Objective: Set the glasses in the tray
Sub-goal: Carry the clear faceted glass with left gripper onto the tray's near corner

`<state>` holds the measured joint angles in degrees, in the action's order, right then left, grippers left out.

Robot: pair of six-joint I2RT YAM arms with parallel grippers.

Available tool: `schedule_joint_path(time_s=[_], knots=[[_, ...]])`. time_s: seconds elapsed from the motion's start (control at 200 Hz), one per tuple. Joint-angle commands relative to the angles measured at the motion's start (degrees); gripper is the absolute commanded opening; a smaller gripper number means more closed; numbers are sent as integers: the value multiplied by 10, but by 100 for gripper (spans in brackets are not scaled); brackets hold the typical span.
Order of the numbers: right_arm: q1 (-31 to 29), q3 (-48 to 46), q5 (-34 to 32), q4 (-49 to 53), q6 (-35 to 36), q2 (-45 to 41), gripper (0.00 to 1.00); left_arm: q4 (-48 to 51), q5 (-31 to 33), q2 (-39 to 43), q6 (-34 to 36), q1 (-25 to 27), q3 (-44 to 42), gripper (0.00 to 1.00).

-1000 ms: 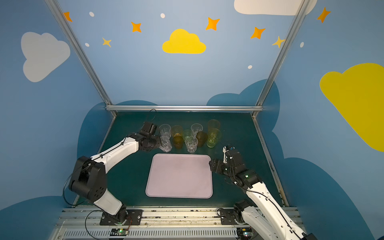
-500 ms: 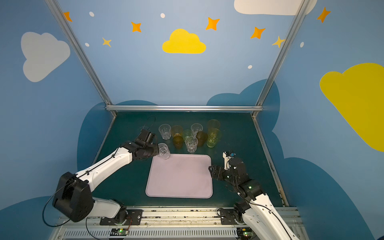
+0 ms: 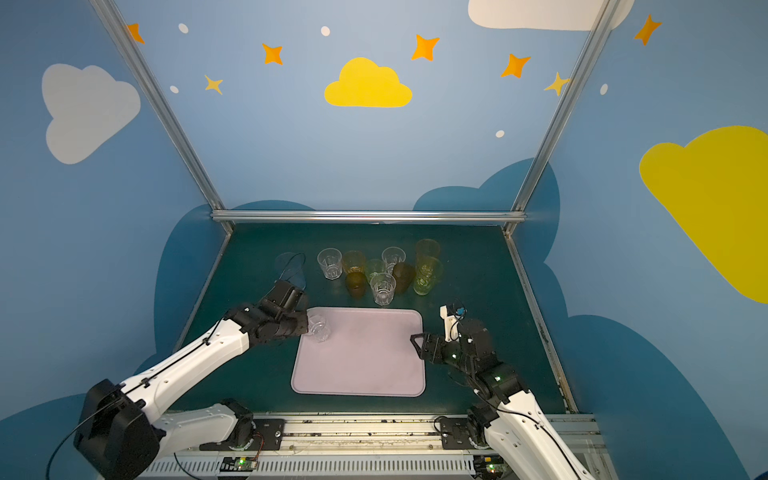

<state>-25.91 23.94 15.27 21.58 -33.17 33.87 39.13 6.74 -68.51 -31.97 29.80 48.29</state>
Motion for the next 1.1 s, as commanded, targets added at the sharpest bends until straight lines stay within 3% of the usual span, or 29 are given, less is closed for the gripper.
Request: schedule_joint_path(time_s=[0.0, 0.526, 0.731, 1.092], knots=[[2, 10, -14, -29, -10, 11, 87, 20, -7, 15, -7, 1, -11, 4], [2, 54, 4, -88, -11, 115, 87, 14, -32, 14, -41, 35, -61, 4], [2, 55, -6, -96, -16, 130, 86, 51, -12, 14, -54, 62, -61, 4], [2, 51, -24, -100, -16, 136, 87, 112, -6, 98, -97, 76, -91, 4]])
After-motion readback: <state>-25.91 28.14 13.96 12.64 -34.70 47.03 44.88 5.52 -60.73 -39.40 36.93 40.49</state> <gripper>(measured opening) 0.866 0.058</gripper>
